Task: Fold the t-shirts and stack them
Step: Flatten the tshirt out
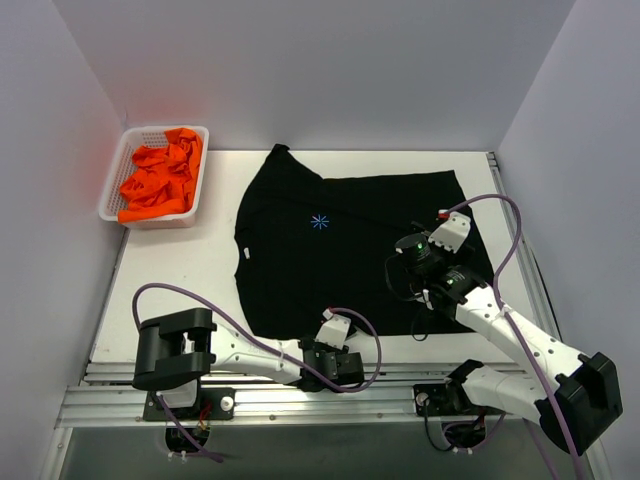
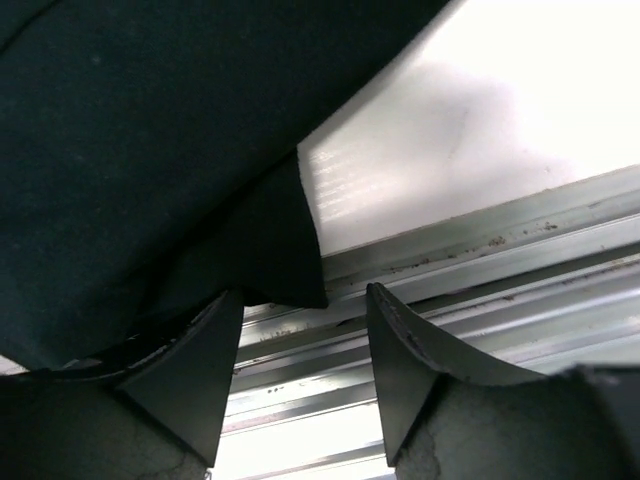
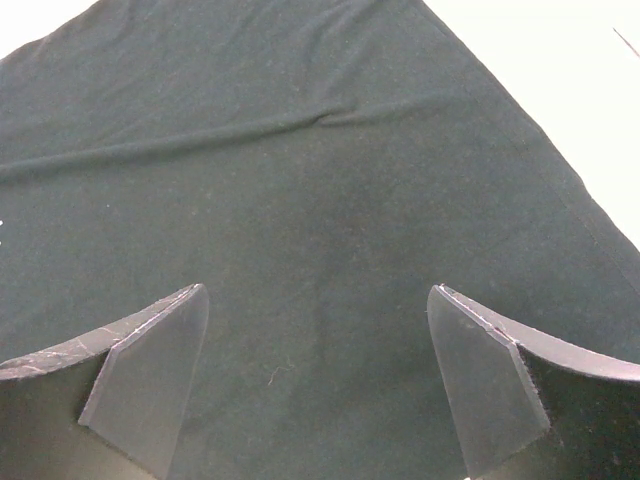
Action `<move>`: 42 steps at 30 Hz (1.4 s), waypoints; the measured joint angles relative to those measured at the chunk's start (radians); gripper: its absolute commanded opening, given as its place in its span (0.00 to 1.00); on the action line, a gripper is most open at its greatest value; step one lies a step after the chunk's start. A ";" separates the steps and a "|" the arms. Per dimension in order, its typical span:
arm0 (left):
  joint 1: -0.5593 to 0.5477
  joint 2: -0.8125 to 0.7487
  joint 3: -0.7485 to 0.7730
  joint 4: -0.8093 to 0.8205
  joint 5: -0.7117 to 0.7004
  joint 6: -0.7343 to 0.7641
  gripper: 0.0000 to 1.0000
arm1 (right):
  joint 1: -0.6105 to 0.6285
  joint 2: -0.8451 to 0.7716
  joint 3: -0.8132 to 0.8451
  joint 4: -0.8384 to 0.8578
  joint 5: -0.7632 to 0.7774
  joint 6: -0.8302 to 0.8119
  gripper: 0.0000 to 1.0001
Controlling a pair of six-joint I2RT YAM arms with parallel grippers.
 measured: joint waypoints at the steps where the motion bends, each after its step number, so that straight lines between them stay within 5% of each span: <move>1: 0.000 0.004 0.003 -0.007 -0.005 -0.008 0.56 | 0.000 0.001 0.000 0.001 0.000 0.000 0.87; 10: -0.011 0.021 0.006 -0.046 -0.063 -0.084 0.37 | 0.000 0.021 0.000 0.031 -0.001 -0.010 0.74; 13: -0.014 0.024 0.011 -0.056 -0.074 -0.109 0.04 | 0.000 0.036 0.000 0.042 -0.004 -0.019 0.62; 17: -0.018 0.033 0.022 -0.084 -0.097 -0.142 0.02 | 0.000 0.047 -0.001 0.061 -0.015 -0.031 0.45; 19: -0.018 0.034 0.026 -0.116 -0.102 -0.156 0.02 | 0.000 0.049 -0.001 0.065 -0.024 -0.034 0.45; 21: -0.018 0.031 0.027 -0.167 -0.111 -0.163 0.02 | 0.000 0.049 -0.001 0.065 -0.034 -0.034 0.49; 25: -0.014 -0.043 0.028 -0.297 -0.177 -0.168 0.02 | 0.001 0.042 0.000 0.042 -0.053 -0.024 1.00; 30: 0.053 -0.288 0.031 -0.395 -0.311 -0.135 0.02 | -0.002 0.015 0.019 -0.036 -0.070 -0.026 1.00; 34: 0.194 -0.444 -0.032 -0.317 -0.338 -0.014 0.02 | -0.062 0.041 0.089 -0.082 -0.150 -0.021 1.00; 42: 0.481 -0.580 -0.214 -0.066 -0.207 0.277 0.02 | -0.529 0.084 0.104 -0.175 -0.344 0.062 0.98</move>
